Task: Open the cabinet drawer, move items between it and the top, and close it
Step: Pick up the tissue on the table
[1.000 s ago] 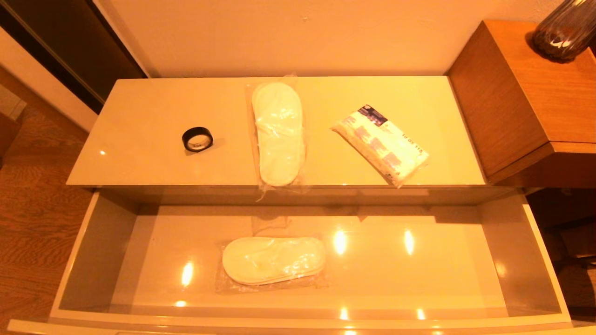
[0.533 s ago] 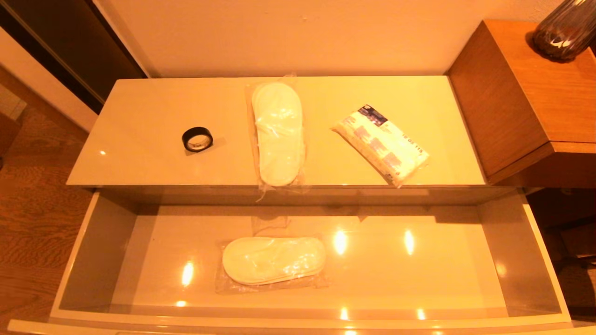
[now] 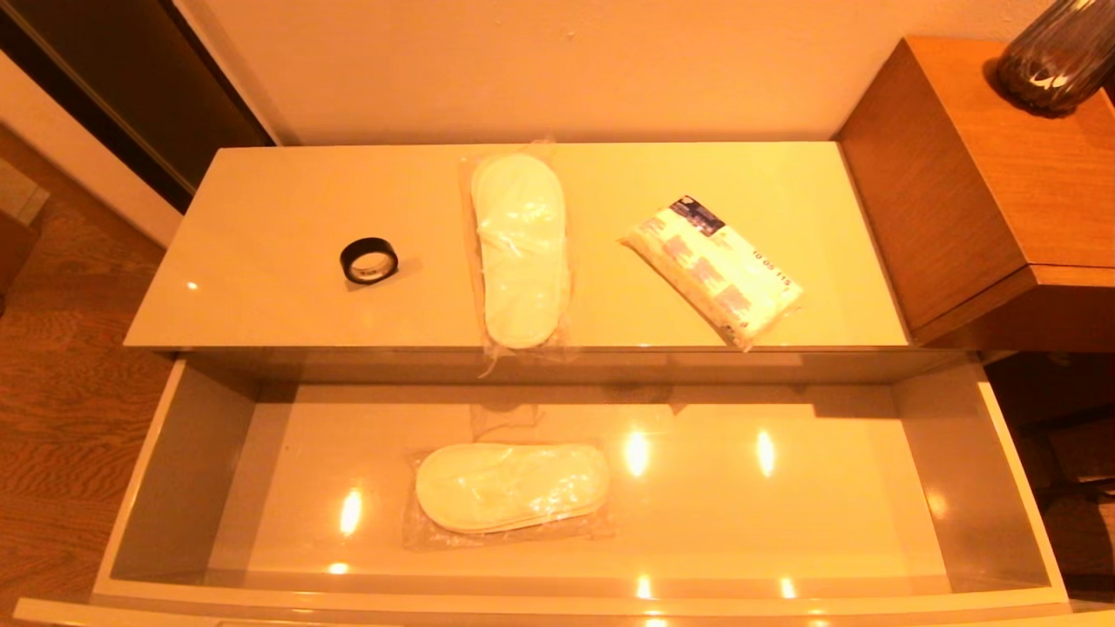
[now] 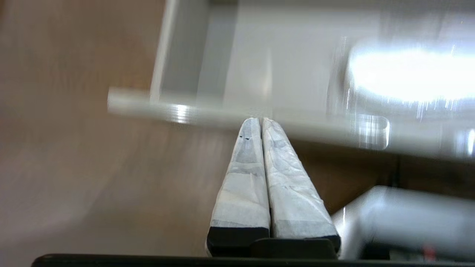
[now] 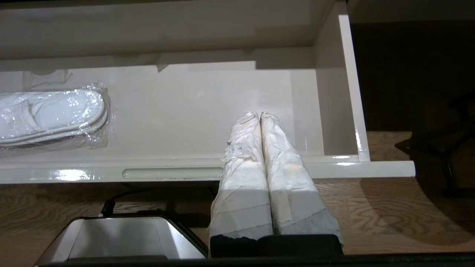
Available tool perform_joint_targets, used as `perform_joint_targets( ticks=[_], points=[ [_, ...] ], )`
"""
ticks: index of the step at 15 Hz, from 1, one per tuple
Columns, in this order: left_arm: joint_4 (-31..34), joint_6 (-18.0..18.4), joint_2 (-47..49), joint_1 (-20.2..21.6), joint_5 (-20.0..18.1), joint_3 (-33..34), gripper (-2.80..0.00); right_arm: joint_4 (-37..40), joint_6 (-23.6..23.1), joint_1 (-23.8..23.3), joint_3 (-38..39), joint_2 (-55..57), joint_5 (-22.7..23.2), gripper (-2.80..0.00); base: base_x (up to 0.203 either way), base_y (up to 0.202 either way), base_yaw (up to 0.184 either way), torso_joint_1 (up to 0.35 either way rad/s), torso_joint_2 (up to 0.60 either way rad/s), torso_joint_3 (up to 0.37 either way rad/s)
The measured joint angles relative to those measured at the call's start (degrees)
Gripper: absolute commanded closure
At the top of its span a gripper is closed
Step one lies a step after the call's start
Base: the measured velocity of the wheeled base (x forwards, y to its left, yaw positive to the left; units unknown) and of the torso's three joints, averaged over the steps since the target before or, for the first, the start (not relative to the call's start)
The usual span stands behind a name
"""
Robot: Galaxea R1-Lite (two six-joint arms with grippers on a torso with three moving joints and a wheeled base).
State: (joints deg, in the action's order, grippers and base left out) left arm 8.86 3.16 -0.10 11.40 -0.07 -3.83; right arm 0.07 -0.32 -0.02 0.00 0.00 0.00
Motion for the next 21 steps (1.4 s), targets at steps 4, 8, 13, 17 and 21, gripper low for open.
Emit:
perform_joint_targets(
  ticks=[4, 8, 13, 17, 21],
  points=[
    [-9.01, -2.69, 0.0, 0.01, 0.0, 3.53, 0.0, 0.02, -0.02, 0.01, 0.0, 0.0, -0.05, 0.0, 0.0, 0.0, 0.0, 0.0, 0.0, 0.0],
    [-9.06, -3.23, 0.0, 0.06, 0.02, 3.8, 0.0, 0.02, 0.01, 0.02, 0.0, 0.0, -0.02, 0.0, 0.0, 0.0, 0.0, 0.0, 0.0, 0.0],
    [-9.14, -3.67, 0.0, 0.01, 0.32, 3.83, 0.0, 0.02, -0.01, 0.05, 0.0, 0.0, 0.0, 0.0, 0.0, 0.0, 0.0, 0.0, 0.0, 0.0],
    [-9.16, -3.68, 0.0, 0.01, 0.32, 3.83, 0.0, 0.2, -1.24, 0.0, 0.0, 0.0, 0.15, 0.0, 0.0, 0.0, 0.0, 0.0, 0.0, 0.0],
    [-9.19, -3.67, 0.02, 0.01, 0.31, 3.83, 0.0, 0.22, -1.46, 0.02, 0.0, 0.0, 0.02, 0.0, 0.0, 0.0, 0.0, 0.0, 0.0, 0.0]
  ],
)
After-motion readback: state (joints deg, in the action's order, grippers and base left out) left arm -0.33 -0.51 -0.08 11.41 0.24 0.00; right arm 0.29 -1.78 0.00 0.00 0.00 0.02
